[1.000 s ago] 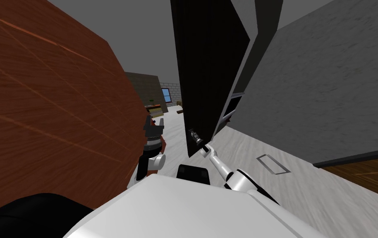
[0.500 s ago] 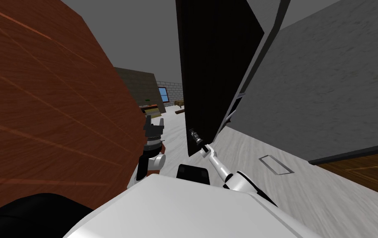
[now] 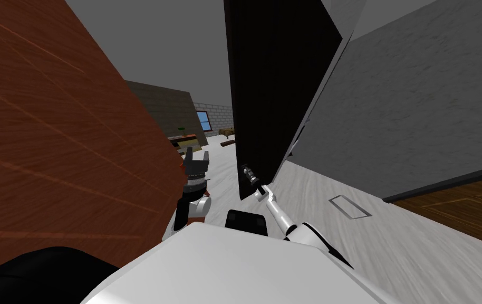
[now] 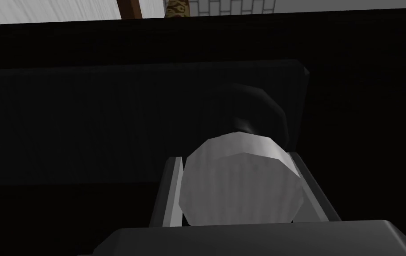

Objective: Push the door open

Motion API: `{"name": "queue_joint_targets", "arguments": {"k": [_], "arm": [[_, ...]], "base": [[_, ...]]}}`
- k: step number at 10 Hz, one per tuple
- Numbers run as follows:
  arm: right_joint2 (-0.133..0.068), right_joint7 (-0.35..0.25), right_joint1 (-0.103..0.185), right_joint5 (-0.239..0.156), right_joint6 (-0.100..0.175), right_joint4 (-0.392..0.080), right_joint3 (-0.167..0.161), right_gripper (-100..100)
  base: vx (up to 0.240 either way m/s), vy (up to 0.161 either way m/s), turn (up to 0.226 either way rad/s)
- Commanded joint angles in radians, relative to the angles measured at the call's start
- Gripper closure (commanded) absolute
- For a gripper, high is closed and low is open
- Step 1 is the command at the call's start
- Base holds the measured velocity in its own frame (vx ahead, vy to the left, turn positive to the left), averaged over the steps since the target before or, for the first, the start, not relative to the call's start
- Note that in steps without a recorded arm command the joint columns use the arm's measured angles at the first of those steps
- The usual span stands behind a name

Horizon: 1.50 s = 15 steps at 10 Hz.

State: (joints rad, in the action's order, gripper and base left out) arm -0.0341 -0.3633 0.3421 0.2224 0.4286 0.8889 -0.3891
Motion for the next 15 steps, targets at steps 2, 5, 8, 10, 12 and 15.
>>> {"name": "queue_joint_targets", "arguments": {"k": [2, 5, 8, 10, 12, 15], "arm": [[0.002, 0.016, -0.008, 0.006, -0.013, 0.018, 0.037, 100], [0.028, 0.043, -0.028, 0.019, -0.031, 0.035, 0.076, 100], [0.014, 0.045, -0.04, 0.026, -0.04, 0.045, 0.079, -100], [0.007, 0.042, -0.041, 0.027, -0.041, 0.047, 0.074, -100], [0.001, 0.036, -0.043, 0.03, -0.043, 0.052, 0.064, -100], [0.021, 0.027, -0.046, 0.035, -0.046, 0.059, 0.047, -100]], "base": [[0.108, 0.144, -0.129], [0.123, 0.166, -0.131], [0.073, 0.11, -0.087], [-0.139, -0.087, 0.017], [-0.199, -0.084, -0.002], [-0.212, -0.102, 0.002]]}}
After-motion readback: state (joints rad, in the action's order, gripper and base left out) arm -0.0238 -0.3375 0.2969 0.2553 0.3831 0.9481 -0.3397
